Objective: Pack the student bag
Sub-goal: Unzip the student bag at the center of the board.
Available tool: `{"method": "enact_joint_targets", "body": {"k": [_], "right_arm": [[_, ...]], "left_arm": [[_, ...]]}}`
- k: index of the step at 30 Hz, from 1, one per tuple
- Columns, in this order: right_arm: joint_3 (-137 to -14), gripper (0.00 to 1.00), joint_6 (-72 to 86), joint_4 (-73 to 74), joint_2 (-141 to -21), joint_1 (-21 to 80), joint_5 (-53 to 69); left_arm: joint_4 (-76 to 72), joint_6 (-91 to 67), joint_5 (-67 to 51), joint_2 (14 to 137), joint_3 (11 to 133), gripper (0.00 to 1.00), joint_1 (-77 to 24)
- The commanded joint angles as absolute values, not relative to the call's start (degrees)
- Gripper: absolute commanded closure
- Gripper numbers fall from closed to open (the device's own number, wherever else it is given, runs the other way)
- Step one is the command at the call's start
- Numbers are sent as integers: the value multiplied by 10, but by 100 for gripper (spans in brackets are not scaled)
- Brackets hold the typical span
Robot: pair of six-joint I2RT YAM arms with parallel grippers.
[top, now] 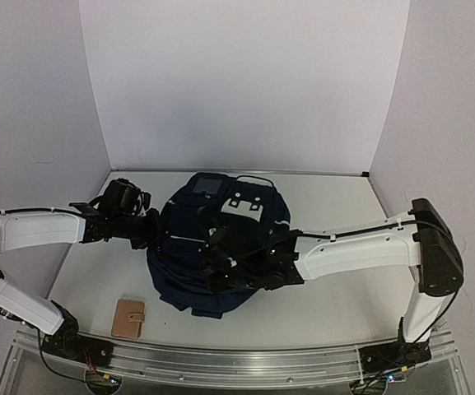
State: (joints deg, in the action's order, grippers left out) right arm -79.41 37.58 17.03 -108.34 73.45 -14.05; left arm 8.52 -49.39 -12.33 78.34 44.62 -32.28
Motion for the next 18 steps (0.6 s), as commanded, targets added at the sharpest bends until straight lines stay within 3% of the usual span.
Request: {"method": "enact_joint_targets", "body": {"k": [1,18], "right_arm": [[-862,100,395,147,-1119,742,-153],[-1014,100,336,145,-1225,741,-121]], "left_arm": [[29,-539,-130,747,438,100,-367],[-71,-589,-181,777,446,100,-418]]}}
